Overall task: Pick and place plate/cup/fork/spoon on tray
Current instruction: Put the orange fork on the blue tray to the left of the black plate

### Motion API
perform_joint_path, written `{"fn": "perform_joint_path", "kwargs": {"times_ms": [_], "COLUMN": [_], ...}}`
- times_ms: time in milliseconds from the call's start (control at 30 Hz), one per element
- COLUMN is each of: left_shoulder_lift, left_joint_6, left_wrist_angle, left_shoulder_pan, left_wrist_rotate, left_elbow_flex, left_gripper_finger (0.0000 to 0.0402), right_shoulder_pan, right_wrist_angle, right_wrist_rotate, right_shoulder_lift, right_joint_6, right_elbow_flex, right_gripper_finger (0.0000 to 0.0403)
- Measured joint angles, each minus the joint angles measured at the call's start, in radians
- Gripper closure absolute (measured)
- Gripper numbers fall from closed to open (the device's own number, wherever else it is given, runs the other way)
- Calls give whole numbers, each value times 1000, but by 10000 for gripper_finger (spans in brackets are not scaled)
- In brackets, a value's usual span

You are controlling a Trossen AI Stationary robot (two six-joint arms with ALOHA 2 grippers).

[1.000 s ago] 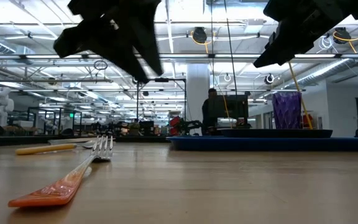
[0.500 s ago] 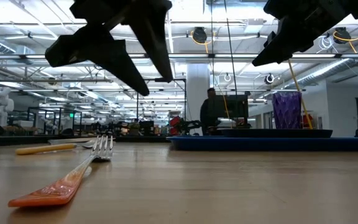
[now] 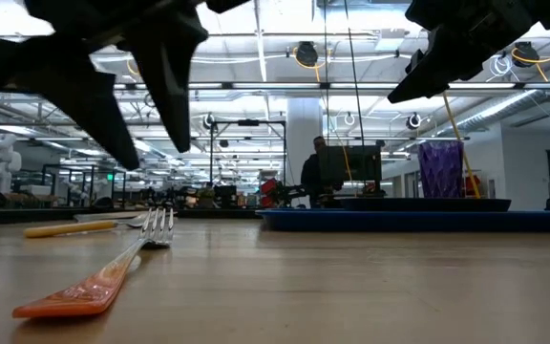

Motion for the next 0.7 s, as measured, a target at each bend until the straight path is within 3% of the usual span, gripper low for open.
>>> {"fn": "perform_joint_path", "kwargs": {"times_ms": [200,700], "left_shoulder_lift": [44,129], "left_joint_6": [-66,-44], "left_wrist_angle": [-14,31], "left_shoulder_pan": [-13,16], "left_wrist_rotate": [67,96], "left_elbow_flex": [-2,1], "left_gripper_finger": [217,217], "right_shoulder_pan": [0,0], "right_wrist_angle": [-27,-78], "right_wrist_rotate": [-3,-1], "right_shoulder_lift": [0,0], "right_joint_6": [43,78], "right_elbow_flex": [0,0], "right_gripper_finger": [319,319]}}
